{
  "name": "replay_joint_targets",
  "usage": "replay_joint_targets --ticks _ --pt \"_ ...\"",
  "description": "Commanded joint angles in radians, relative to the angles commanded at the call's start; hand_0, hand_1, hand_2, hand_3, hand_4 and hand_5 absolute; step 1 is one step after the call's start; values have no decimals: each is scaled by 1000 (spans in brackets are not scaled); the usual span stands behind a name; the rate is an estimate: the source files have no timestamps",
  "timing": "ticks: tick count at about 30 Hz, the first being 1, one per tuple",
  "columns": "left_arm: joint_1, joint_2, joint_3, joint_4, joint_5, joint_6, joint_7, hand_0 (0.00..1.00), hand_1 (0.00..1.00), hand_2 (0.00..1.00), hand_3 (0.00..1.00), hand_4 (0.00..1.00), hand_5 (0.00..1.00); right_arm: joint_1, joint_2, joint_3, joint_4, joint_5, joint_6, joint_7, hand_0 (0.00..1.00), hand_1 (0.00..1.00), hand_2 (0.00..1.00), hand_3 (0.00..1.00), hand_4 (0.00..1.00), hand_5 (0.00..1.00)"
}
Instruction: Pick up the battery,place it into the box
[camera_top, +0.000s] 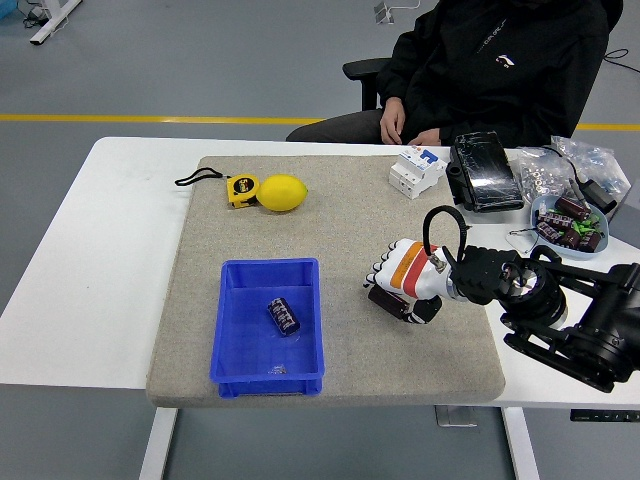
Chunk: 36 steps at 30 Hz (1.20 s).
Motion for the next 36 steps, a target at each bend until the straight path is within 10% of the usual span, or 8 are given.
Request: replay_joint_targets --ticks 10,36 --pt "-4 -1 3 0 -3 0 -1 722 703 661 583 630 540 -2 -2 -2 -16 13 -22 10 624 592 686 643 725 233" --pt "-3 1 12 1 -11 -3 -3 723 702 661 584 630 540 -21 -38 91 48 81 -37 -1 513 493 571 563 647 214"
